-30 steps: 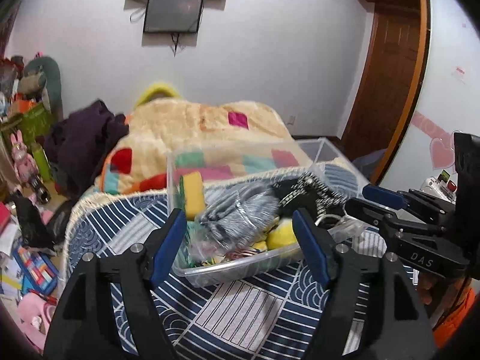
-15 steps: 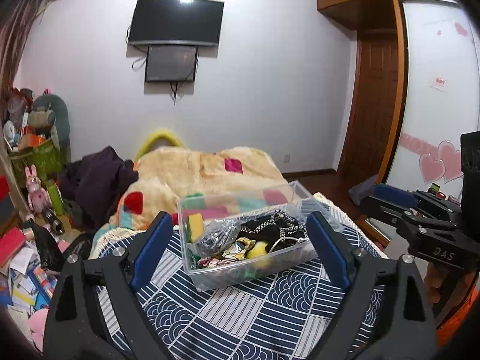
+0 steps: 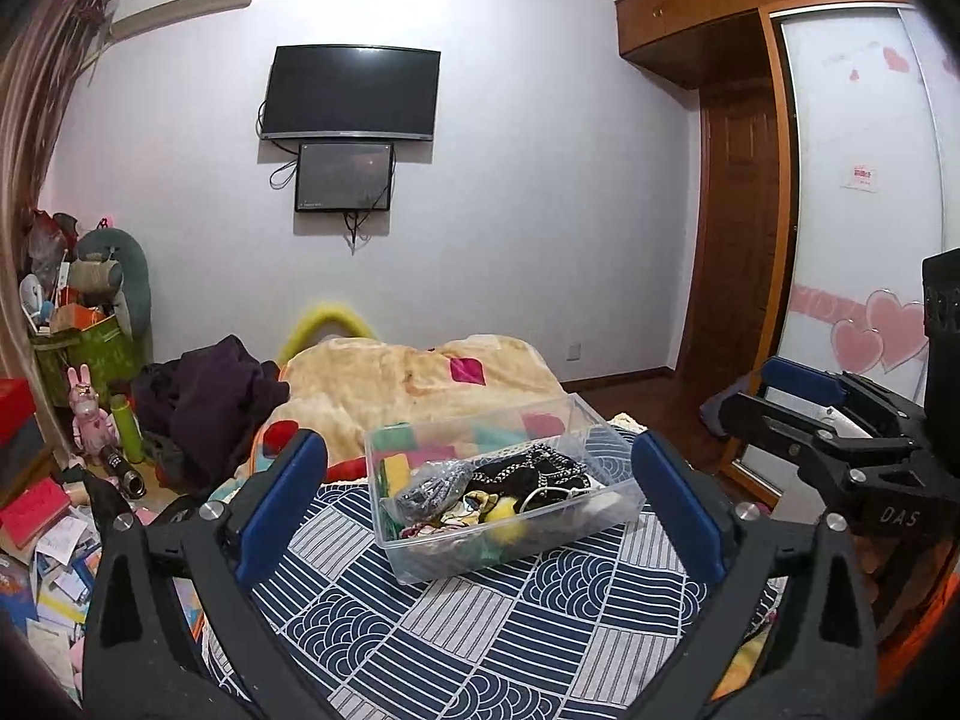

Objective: Organize soft objects

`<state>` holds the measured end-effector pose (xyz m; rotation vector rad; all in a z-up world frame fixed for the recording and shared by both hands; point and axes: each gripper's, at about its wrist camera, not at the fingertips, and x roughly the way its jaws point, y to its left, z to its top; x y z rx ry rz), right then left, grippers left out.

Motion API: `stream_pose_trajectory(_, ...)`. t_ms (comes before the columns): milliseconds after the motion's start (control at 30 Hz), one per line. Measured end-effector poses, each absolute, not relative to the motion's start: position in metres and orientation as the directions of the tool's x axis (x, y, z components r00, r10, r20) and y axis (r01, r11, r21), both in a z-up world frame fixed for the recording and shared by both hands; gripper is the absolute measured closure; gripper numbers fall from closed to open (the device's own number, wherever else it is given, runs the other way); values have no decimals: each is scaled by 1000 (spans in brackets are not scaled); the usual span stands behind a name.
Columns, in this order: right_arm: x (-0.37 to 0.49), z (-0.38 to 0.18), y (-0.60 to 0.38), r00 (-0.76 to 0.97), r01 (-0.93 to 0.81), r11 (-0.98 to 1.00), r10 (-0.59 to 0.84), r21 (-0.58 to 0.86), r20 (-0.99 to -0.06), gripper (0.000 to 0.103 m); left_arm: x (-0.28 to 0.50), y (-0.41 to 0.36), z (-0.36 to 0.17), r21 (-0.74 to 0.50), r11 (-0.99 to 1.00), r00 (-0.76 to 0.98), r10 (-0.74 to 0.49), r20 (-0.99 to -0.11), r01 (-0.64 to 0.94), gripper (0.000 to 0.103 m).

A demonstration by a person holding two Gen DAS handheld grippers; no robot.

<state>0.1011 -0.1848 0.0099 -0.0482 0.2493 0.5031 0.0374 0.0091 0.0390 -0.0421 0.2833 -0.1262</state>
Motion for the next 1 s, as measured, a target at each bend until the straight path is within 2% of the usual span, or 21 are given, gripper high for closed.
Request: stream_pose_trajectory(1000, 85, 9, -195, 860, -468, 883, 465, 39, -210, 17, 25, 12, 44, -46, 995, 967, -99, -233, 91, 0)
